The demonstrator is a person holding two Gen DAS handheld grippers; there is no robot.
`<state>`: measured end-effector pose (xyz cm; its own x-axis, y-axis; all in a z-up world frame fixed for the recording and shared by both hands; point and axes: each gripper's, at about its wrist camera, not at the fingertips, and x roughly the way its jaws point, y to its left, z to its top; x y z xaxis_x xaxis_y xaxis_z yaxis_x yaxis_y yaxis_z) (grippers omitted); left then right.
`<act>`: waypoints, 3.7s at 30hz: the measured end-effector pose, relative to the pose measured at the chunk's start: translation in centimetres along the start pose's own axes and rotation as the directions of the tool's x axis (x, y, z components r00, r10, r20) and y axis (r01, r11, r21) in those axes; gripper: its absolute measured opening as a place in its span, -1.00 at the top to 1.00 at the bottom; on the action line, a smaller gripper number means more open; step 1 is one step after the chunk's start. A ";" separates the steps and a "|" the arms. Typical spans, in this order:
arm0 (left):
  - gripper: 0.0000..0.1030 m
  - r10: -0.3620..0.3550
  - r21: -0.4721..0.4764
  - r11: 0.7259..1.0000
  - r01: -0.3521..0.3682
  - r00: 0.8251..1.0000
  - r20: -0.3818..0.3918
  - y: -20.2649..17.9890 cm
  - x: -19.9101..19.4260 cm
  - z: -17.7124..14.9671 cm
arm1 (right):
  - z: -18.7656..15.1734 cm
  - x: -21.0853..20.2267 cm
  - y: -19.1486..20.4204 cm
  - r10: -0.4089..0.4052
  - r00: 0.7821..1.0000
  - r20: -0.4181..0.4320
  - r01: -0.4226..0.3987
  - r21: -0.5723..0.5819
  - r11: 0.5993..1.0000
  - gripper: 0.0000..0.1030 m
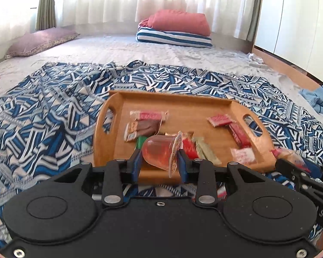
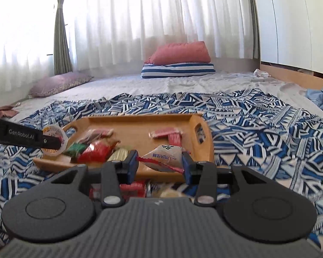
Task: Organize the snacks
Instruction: 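Lift the jelly cup and white-pink packet and carry both over the tray, then lower both snacks into the tray and open both tools to release them, then withdraw both open tools from the tray toward the snacks on the cloth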
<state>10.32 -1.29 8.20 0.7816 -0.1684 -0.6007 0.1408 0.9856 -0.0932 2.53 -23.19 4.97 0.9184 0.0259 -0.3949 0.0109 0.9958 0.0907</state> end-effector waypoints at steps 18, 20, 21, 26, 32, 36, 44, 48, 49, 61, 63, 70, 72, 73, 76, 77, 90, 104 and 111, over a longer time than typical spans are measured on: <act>0.36 -0.035 -0.003 0.999 0.035 0.999 -0.031 -1.5 7.0 4.1 | 2.4 7.9 0.7 0.057 0.997 -0.057 -0.060 -0.042 0.997 0.10; 0.36 -0.038 -0.019 0.999 0.037 0.998 -0.050 -1.4 8.1 4.2 | 2.0 8.7 1.0 0.061 0.996 -0.072 -0.064 -0.047 0.997 0.10; 0.36 -0.040 -0.026 0.999 0.038 0.998 -0.058 -1.4 8.7 4.4 | 1.9 9.1 1.1 0.061 0.995 -0.078 -0.065 -0.053 0.996 0.10; 0.36 -0.035 -0.038 0.999 0.032 0.996 -0.085 -1.3 11.4 5.0 | 1.6 10.7 1.4 0.066 0.992 -0.104 -0.074 -0.068 0.995 0.10; 0.36 -0.021 -0.052 0.999 0.015 0.993 -0.112 -1.0 14.0 5.6 | 1.3 12.0 1.4 0.064 0.991 -0.121 -0.073 -0.076 0.994 0.10; 0.36 -0.015 -0.060 0.998 0.007 0.989 -0.146 -0.8 15.4 5.8 | 1.0 12.7 1.5 0.058 0.989 -0.135 -0.069 -0.076 0.995 0.10; 0.36 -0.004 -0.039 0.999 -0.002 0.986 -0.166 -1.3 16.7 6.2 | 0.9 13.6 1.9 0.062 0.987 -0.146 -0.076 -0.090 0.993 0.09; 0.36 0.000 -0.037 0.999 -0.007 0.986 -0.168 -1.5 17.1 6.0 | 0.7 14.1 1.8 0.067 0.985 -0.162 -0.079 -0.070 0.994 0.09; 0.36 0.003 -0.034 0.999 -0.008 0.986 -0.169 -1.5 17.1 6.0 | 0.6 14.3 1.7 0.067 0.984 -0.165 -0.079 -0.066 0.995 0.09; 0.12 0.016 0.023 1.000 -0.013 0.991 -0.130 -2.2 15.3 6.6 | 0.9 13.8 0.7 0.078 0.982 -0.175 -0.081 -0.011 0.997 -0.21; 0.06 0.012 0.050 0.999 -0.006 0.994 -0.110 -2.5 14.0 7.0 | 1.1 13.2 0.7 0.075 0.983 -0.169 -0.080 -0.020 0.997 -0.24; -0.25 -0.044 0.079 0.996 0.049 0.997 -0.065 -3.0 8.2 7.5 | 2.3 9.6 0.8 0.065 0.991 -0.121 -0.068 -0.027 0.997 -0.33; -0.35 -0.051 0.094 0.994 0.055 0.998 -0.047 -3.2 6.4 7.4 | 2.6 8.2 0.9 0.064 0.993 -0.099 -0.068 -0.040 0.997 -0.37; -0.36 -0.055 0.099 0.993 0.059 0.998 -0.039 -3.3 5.5 7.3 | 2.8 7.6 1.0 0.064 0.994 -0.090 -0.069 -0.051 0.996 -0.40; -0.39 -0.073 0.102 0.992 0.075 0.997 -0.025 -3.4 2.9 6.8 | 3.1 5.5 1.4 0.060 0.996 -0.059 -0.065 -0.085 0.994 -0.48; -0.39 -0.079 0.102 0.991 0.081 0.997 -0.024 -3.5 2.2 6.5 | 3.2 4.9 1.5 0.061 0.997 -0.050 -0.065 -0.094 0.993 -0.52; -0.59 -0.119 0.100 0.988 0.114 0.992 0.044 -3.5 -6.3 2.1 | 2.5 -1.7 2.2 0.065 0.998 0.026 -0.060 -0.160 0.985 -0.76; -0.61 -0.058 0.056 0.997 0.055 0.996 0.070 -2.1 -9.9 -4.3 | -0.2 -5.3 1.0 0.031 0.998 0.059 -0.020 -0.182 0.983 -0.97; -0.62 -0.020 0.018 1.000 0.019 1.000 0.018 -1.7 -7.7 -6.5 | -2.6 -4.2 0.5 0.000 1.000 0.010 0.002 -0.180 0.984 -0.99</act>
<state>0.10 -1.57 7.84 0.7892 -0.1880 -0.5847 0.1671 0.9818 -0.0902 -2.39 -22.53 4.29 0.9223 0.0251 -0.3856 -0.0589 0.9954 -0.0761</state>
